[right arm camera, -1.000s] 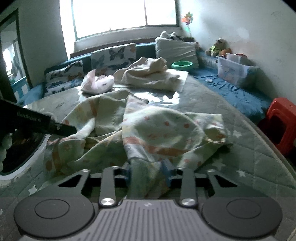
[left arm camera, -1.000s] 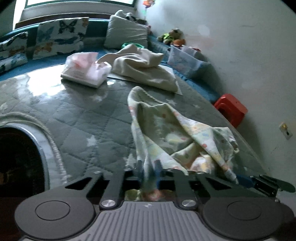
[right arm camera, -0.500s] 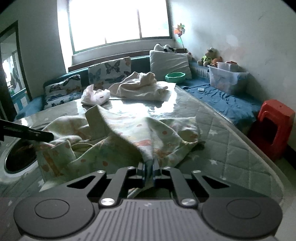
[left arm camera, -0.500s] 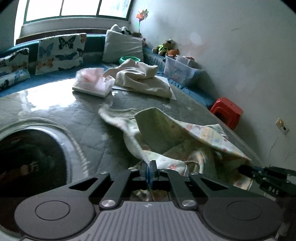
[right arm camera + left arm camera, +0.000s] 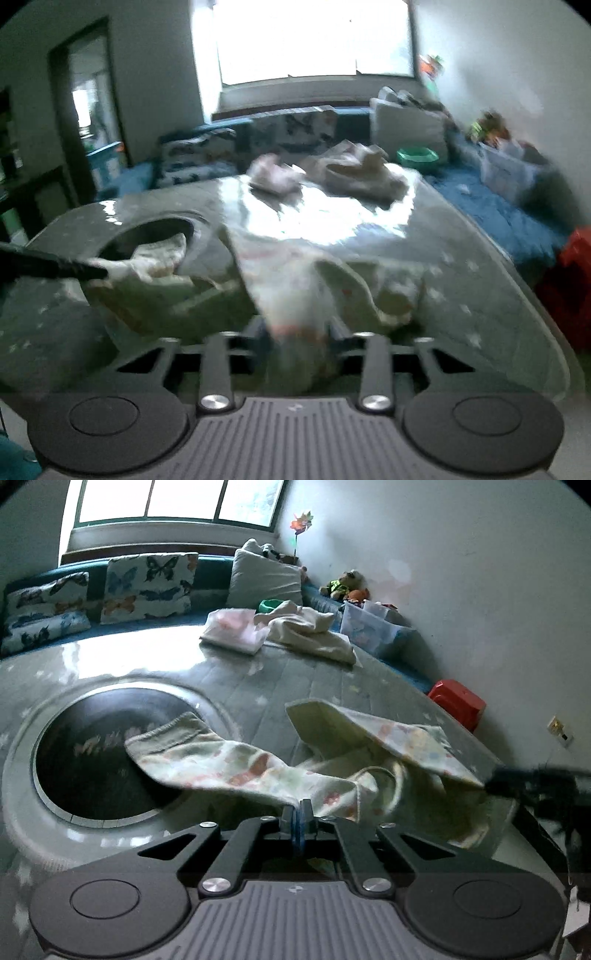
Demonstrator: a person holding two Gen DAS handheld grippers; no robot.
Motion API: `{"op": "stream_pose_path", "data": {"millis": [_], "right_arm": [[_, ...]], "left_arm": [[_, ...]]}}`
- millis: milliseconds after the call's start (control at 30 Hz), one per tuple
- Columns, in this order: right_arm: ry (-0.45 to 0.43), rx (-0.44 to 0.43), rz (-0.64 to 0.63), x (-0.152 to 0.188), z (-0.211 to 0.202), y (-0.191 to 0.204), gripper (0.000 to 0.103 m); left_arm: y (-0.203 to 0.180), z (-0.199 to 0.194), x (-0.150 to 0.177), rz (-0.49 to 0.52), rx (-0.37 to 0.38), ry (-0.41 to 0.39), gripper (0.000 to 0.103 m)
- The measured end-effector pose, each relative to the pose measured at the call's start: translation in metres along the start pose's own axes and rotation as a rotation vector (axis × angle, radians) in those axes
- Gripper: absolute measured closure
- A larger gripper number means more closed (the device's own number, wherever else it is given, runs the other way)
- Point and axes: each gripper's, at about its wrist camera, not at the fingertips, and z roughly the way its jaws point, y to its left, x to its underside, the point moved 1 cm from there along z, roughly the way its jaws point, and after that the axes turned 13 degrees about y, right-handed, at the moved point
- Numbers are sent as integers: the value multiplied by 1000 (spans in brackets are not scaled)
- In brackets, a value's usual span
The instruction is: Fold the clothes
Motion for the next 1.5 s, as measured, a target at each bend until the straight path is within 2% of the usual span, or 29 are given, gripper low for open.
{"op": "stream_pose_path", "data": {"millis": [167, 367, 467, 567, 633, 700, 733, 767, 800, 867, 967, 1033, 1200, 1333, 1500], "right_arm": [[-25, -46, -89, -15, 2, 27, 45], [35, -96, -201, -37, 49, 70, 41], [63, -86, -262, -44, 70, 90, 37], [93, -43, -296, -47, 89, 105, 38], [106, -14, -298, -46, 95, 107, 45], [110, 16, -291, -47, 97, 101, 59], [105, 25, -282, -48, 96, 98, 70], [98, 25, -269, -48, 93, 94, 75], [86, 26, -261, -48, 89, 91, 76], [55, 38, -252, -47, 80, 85, 87], [2, 86, -243, -44, 63, 76, 95], [-19, 101, -216, -43, 51, 67, 96], [-76, 178, -156, -34, 23, 45, 97], [-94, 271, -44, -23, 5, 15, 97], [-76, 390, 97, -1, -10, -20, 97]], "left_arm": [[8, -19, 30, -20, -5, 9, 101], [22, -30, 57, -71, -13, 44, 101], [26, -31, 68, -82, -17, 65, 101], [31, -31, 72, -95, -18, 80, 100], [34, -31, 73, -104, -27, 84, 95], [37, -34, 73, -101, -39, 84, 91], [38, -35, 73, -97, -45, 83, 89], [39, -36, 72, -91, -52, 80, 89], [41, -38, 72, -87, -58, 77, 87], [45, -42, 68, -86, -77, 61, 85], [49, -47, 60, -78, -101, 28, 83], [50, -50, 53, -71, -107, 5, 77], [43, -43, 30, -31, -95, -32, 75], [34, -23, 13, 9, -92, -29, 74], [24, 4, -10, 46, -67, -7, 76]]}}
